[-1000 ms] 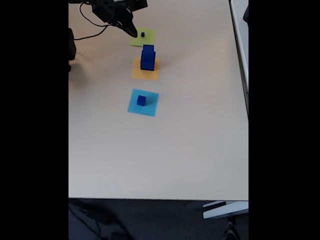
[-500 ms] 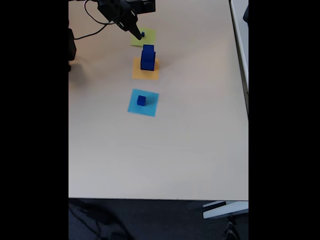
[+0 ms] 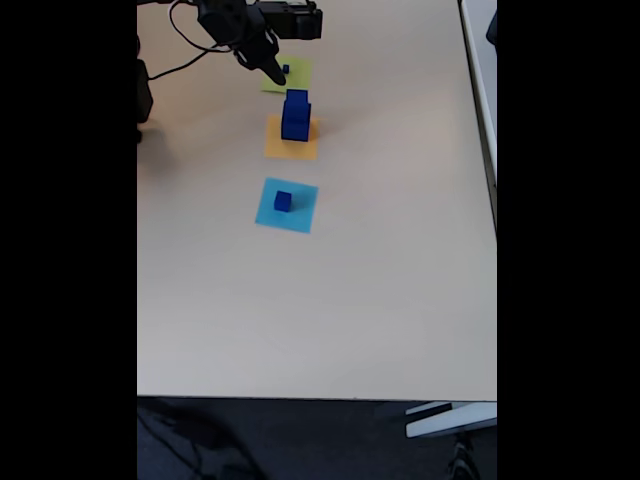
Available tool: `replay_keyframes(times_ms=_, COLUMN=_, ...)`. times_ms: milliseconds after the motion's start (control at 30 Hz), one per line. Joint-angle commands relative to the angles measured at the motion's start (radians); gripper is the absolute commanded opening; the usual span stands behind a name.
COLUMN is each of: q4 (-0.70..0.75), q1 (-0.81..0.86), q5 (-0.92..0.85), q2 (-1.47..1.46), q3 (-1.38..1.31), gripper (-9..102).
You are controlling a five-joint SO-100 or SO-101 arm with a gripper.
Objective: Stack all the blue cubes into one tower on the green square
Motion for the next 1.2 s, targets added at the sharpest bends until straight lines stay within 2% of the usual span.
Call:
replay_keyframes(times_ms=0, q4=-0.021, q1=0.026, q5=0.095, q2=-0.035, q3=-0.069, gripper=0)
replay_keyframes(times_ms=67, q4=-0.012, q1=0.032, q5=0.163, q2=-0.071, q3=-0.078, gripper=0)
replay_keyframes(times_ms=300, q4=0.043, q1=-0.002, q5=0.179, q2=-0.097, q3=-0.138, gripper=0)
replay_keyframes(times_ms=633, q4=0.057, q1=-0.15, q5=0.341, q2=-0.127, q3=-0.193, gripper=0)
replay_keyframes(times_ms=933, q4=0.256, q1=-0.322, q5=0.6, q2=-0.261, q3=-0.414, gripper=0)
replay_keyframes(times_ms=1167, q4=0.328, q1=-0.42, q5=0.738, q2=-0.382, q3=-0.54, gripper=0)
